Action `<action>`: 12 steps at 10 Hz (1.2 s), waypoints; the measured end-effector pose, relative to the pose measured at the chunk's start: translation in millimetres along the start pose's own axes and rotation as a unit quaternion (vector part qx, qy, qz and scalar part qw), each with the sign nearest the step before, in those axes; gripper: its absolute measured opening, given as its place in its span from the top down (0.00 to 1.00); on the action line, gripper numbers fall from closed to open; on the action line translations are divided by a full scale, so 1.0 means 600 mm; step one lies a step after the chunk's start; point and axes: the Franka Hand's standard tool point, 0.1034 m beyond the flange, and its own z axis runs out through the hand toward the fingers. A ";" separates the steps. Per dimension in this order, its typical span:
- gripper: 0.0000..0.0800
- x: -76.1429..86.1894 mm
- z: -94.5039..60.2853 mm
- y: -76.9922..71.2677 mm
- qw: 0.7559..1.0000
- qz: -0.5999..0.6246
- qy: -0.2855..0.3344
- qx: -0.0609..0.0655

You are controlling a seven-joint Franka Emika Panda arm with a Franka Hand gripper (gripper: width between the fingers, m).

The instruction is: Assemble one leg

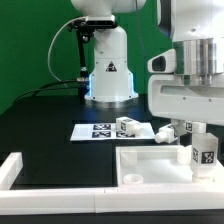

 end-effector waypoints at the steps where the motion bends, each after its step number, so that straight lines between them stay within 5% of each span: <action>1: 0.19 0.001 0.000 0.001 1.000 -0.026 0.000 0.000; 4: 0.19 0.001 0.001 0.001 0.991 -0.137 0.003 -0.003; 5: 0.19 -0.006 0.002 -0.007 0.960 -0.279 0.003 0.000; 7: 0.19 -0.011 0.003 -0.013 0.957 -0.291 0.014 0.007; 8: 0.35 -0.011 0.003 -0.012 0.962 -0.272 0.013 0.008; 9: 0.35 -0.011 0.003 -0.012 0.970 -0.244 0.013 0.008; 11: 0.63 -0.008 0.006 -0.005 0.990 -0.142 0.009 0.002; 12: 0.63 -0.005 0.007 -0.006 0.997 -0.079 0.008 -0.002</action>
Offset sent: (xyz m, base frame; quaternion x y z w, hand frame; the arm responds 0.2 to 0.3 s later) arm 0.0000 0.0000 0.0000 0.0000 0.0000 -0.1296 0.9916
